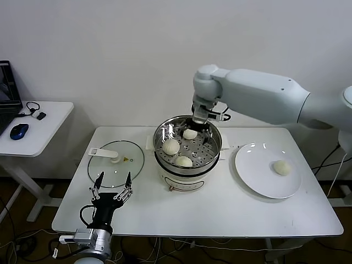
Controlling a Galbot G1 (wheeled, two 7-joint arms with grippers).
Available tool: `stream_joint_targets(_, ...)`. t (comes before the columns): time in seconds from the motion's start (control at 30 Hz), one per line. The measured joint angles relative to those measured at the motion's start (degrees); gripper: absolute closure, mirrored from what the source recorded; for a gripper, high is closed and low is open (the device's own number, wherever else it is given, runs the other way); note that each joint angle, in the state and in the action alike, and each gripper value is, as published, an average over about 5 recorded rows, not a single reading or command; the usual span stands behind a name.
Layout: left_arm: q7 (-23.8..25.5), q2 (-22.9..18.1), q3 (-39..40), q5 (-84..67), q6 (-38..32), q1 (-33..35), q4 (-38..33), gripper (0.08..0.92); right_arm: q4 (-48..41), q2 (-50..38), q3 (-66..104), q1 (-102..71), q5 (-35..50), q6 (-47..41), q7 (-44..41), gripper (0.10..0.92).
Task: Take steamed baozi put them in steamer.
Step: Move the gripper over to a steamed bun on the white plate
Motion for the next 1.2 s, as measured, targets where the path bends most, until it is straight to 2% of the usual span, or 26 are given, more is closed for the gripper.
stream_joint_targets(0.4, 0.4, 0.6, 0.6, 0.1, 0.2, -0.6, 0.4, 0.177, -2.8, -10.6, -5.7, 5.0, 11.9, -11.5, -0.3, 0.203)
stream_joint_targets(0.6, 0.4, 0.7, 1.2, 0.0, 0.7, -1.1, 0.5, 0.177, -5.1, -17.4, -6.4, 4.1, 15.2, -16.9, 0.2, 0.203)
stream_joint_targets(0.87, 0.2, 0.6, 1.6, 0.0, 1.3, -1.5, -0.5, 0.177, -9.3, -23.9, -2.5, -2.4, 13.6, -21.8, 2.0, 0.203)
stream_joint_targets(1.2, 0.3, 0.7, 1.6, 0.0, 1.4, -0.9, -1.2, 0.177, -16.2, -26.0, 7.2, -13.8, 7.6, -24.7, 3.6, 0.203)
